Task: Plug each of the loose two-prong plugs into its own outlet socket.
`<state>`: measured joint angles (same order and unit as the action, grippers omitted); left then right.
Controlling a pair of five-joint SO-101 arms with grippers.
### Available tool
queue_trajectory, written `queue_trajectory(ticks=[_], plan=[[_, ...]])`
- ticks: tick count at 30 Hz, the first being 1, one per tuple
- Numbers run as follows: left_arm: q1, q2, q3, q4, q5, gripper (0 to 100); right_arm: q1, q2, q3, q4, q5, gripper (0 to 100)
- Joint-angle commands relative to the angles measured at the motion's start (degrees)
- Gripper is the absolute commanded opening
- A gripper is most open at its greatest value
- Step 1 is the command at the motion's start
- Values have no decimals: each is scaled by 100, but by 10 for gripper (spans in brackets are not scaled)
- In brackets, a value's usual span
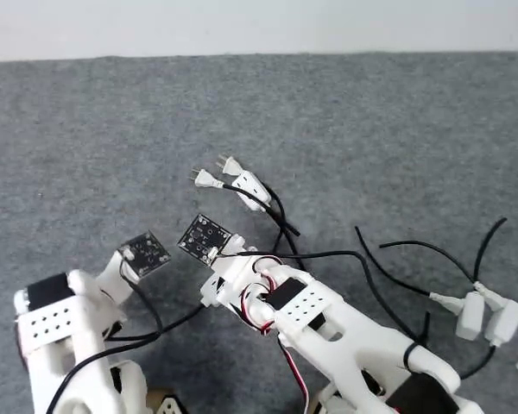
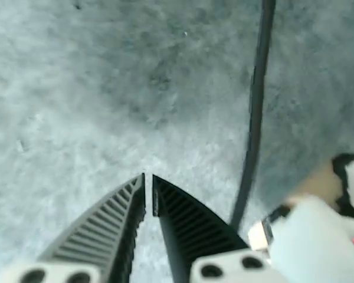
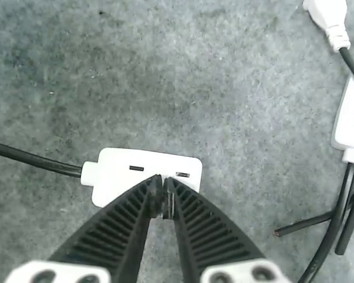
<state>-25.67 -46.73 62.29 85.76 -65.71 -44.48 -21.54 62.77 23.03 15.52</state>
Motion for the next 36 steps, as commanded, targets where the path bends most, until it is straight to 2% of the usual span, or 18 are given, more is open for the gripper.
queue_trajectory(ticks=[1, 4, 9, 15, 17, 20, 22, 29, 36], plan=[[88, -105, -752, 879, -176, 15, 75, 22, -176, -31, 70, 9], [220, -105, -1095, 1284, -308, 15, 75, 22, -176, -31, 70, 9], [738, -97, -1446, 1495, -316, 30, 84, 22, -176, -31, 70, 9], [1266, -97, -1138, 1495, -369, 189, 92, 22, -176, -40, 70, 9], [1266, -97, -980, 1503, -914, 197, 145, 22, -193, -40, 70, 9], [923, -79, -690, 1503, -2171, 189, 145, 31, -229, -31, 70, 9], [721, -44, -629, 1503, -2664, 189, 145, 31, -229, -31, 70, 9], [246, -88, -567, 1495, -3640, 189, 145, 40, -237, -31, 79, 9], [185, -53, -426, 1451, -4316, 190, 163, 400, -475, 22, 70, 9]])
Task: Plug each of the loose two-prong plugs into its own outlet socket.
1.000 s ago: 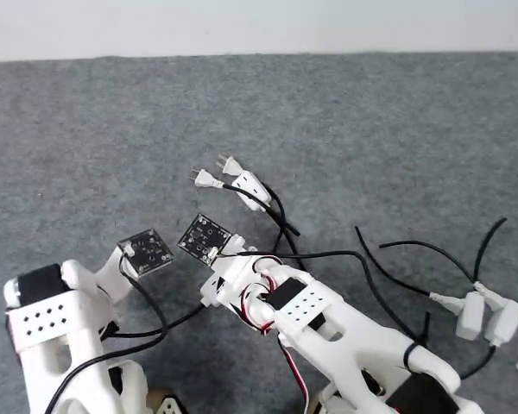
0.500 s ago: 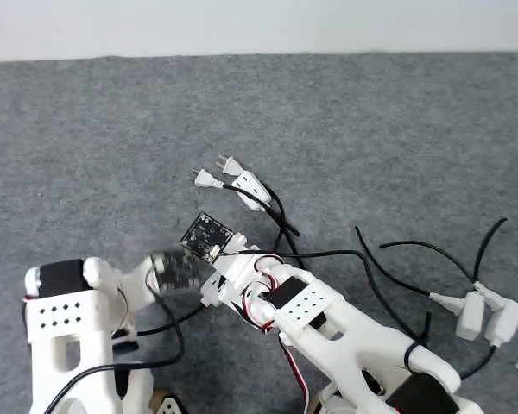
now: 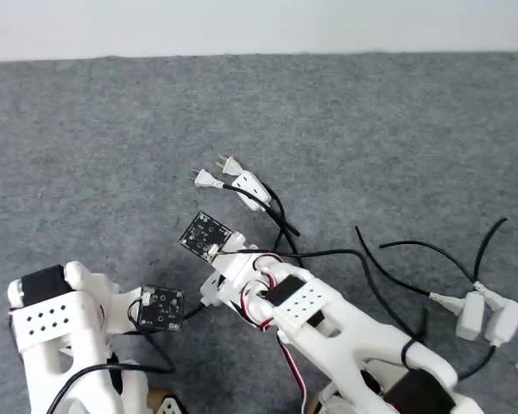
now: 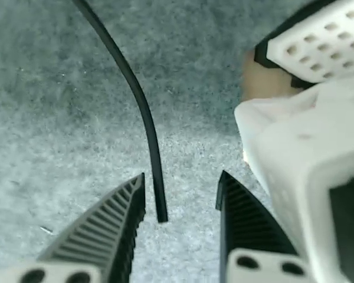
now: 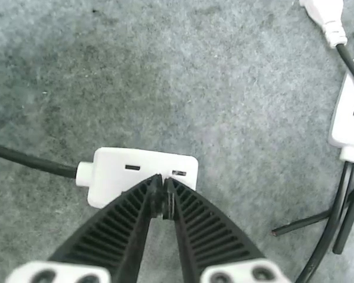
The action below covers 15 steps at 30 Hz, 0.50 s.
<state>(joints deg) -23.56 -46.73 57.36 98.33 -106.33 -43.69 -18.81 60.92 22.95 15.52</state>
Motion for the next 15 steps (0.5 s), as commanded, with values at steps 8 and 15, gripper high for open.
queue_trajectory(ticks=[8, 15], plan=[[18, -88, 57, 26, -510, 186, 119, 171, -325, 40, 70, 9], [-26, -62, 207, -79, -202, 138, 119, 171, -325, 40, 70, 9]])
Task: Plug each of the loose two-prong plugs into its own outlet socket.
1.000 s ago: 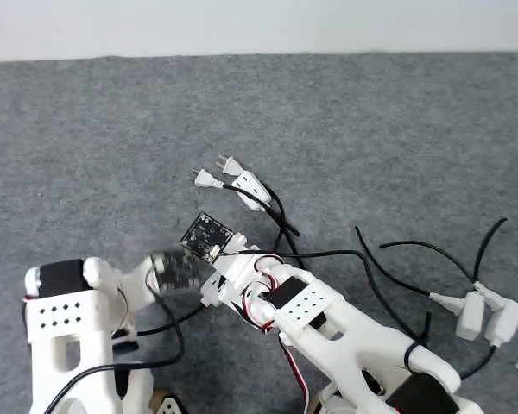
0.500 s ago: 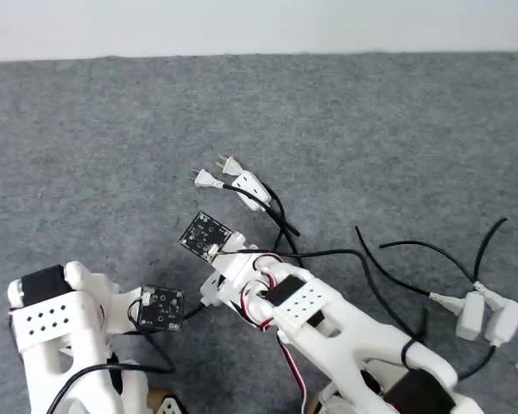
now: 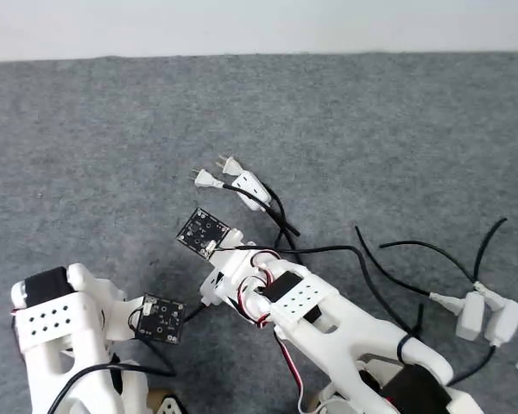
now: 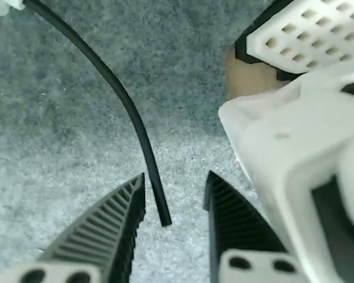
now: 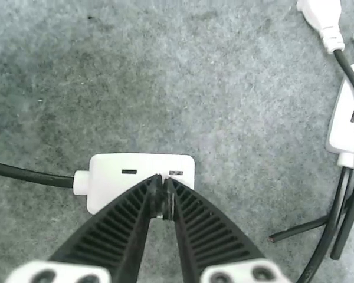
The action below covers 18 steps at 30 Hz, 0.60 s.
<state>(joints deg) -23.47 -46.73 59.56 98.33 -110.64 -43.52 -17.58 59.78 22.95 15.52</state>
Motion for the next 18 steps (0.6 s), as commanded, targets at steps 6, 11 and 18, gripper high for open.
queue_trajectory(ticks=[6, 11, 18], plan=[[0, -79, 84, -299, 923, 142, 110, 57, -211, 40, 70, 9], [-26, -97, 541, -686, 941, 140, 110, 66, -211, 40, 70, 9], [70, -97, 629, -730, 949, 92, 110, 66, -211, 40, 70, 9]])
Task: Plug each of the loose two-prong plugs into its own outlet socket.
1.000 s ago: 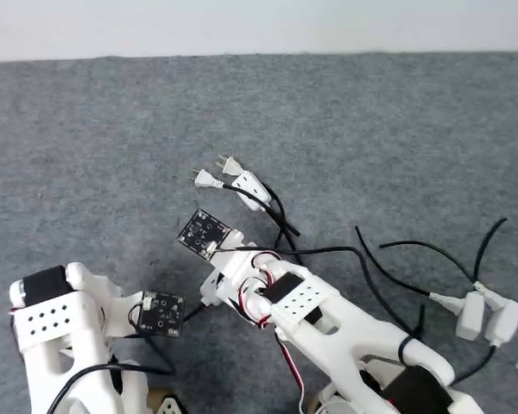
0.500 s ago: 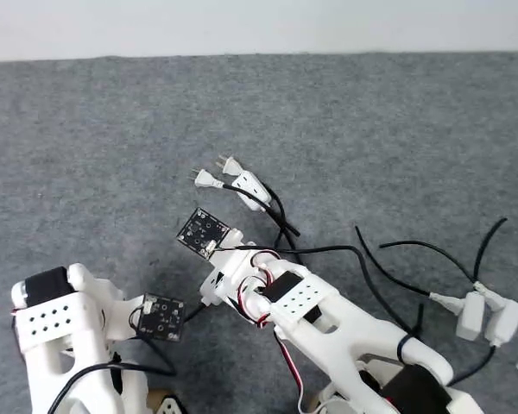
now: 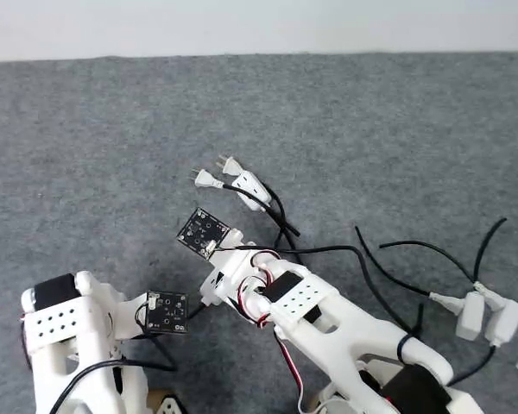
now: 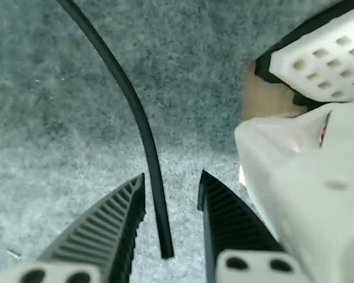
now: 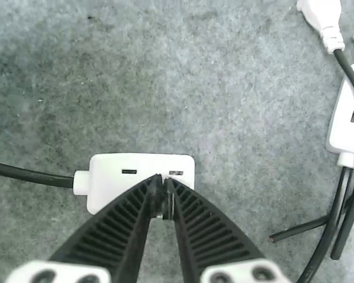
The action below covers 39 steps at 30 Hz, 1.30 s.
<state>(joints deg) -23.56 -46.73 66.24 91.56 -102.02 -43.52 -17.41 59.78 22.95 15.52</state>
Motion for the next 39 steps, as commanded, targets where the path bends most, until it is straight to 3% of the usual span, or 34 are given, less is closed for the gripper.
queue_trajectory(ticks=[1, 2, 9, 13, 18, 25, 29, 39], plan=[[185, -97, -40, -53, 88, 48, 110, 48, -211, 40, 70, 9], [308, -97, -13, -44, 88, 5, 110, 48, -211, 40, 70, 9], [765, -97, -251, 220, 105, 13, 110, 31, -211, 40, 70, 9], [1029, -88, -444, 35, 826, 13, 470, 22, -229, 31, 79, 9], [1125, -62, -198, -1055, 1899, 13, 980, 22, -334, 40, 79, 9], [1169, -88, 760, -3499, 3455, 13, 1015, 22, -334, 48, 79, 9], [1160, -88, 866, -4431, 3947, 13, 1024, 22, -334, 48, 79, 9], [1073, -62, 884, -4738, 3947, 13, 1182, -84, -369, 48, 35, 9]])
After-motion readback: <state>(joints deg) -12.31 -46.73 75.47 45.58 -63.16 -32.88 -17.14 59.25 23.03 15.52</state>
